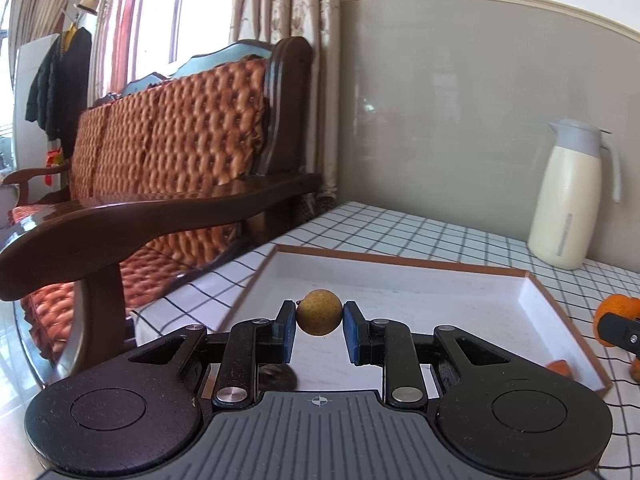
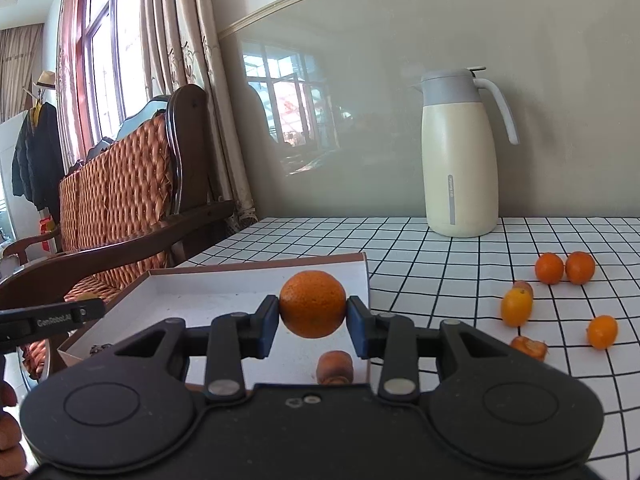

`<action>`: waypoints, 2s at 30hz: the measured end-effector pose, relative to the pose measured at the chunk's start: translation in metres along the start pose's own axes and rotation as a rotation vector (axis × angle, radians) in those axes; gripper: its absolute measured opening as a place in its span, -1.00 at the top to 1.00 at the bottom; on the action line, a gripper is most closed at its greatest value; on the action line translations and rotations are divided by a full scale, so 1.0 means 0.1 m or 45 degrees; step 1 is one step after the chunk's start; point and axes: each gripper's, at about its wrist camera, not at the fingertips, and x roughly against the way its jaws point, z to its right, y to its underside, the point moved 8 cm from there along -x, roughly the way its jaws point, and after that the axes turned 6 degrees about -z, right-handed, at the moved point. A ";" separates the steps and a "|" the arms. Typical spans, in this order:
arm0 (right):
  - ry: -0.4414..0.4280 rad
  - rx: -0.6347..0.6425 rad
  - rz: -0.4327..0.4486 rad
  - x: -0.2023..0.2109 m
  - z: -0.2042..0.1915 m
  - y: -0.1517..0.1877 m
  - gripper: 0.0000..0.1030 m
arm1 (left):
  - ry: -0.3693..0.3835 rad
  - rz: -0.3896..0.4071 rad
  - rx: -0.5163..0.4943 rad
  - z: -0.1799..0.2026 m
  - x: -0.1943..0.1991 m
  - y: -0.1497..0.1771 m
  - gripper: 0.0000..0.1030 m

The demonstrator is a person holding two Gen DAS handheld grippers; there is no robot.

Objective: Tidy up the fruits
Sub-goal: 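Open the left tool over the box while the right tool releases the orange into it, then raise both open tools above the box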

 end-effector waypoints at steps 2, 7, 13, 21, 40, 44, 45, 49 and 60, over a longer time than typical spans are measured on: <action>0.001 0.004 -0.005 -0.05 -0.03 0.00 0.45 | -0.009 -0.007 0.012 -0.06 -0.04 -0.02 0.50; 0.011 -0.001 -0.012 -0.14 -0.06 0.00 0.45 | -0.034 -0.008 0.008 -0.15 -0.14 -0.04 0.50; 0.042 -0.004 -0.027 -0.29 -0.05 -0.03 0.45 | -0.048 -0.033 0.014 -0.23 -0.25 -0.05 0.50; 0.151 0.040 -0.038 -0.49 -0.03 -0.01 0.31 | -0.066 -0.080 0.030 -0.25 -0.54 -0.07 0.49; 0.187 -0.008 0.327 0.12 0.14 -0.32 -0.88 | -0.155 0.055 -0.013 -0.20 -0.09 -0.23 -1.00; 0.190 -0.001 0.317 0.13 0.15 -0.31 -0.88 | -0.197 0.088 -0.034 -0.22 -0.01 -0.24 -1.00; 0.186 -0.001 0.312 0.13 0.15 -0.30 -0.88 | -0.197 0.092 -0.041 -0.21 0.00 -0.23 -1.00; 0.180 0.017 0.289 0.14 0.15 -0.27 -0.88 | -0.200 0.102 -0.090 -0.13 0.04 -0.22 -1.00; 0.143 0.044 0.226 0.22 0.21 -0.19 -0.88 | -0.163 0.112 -0.164 0.09 0.19 -0.13 -1.00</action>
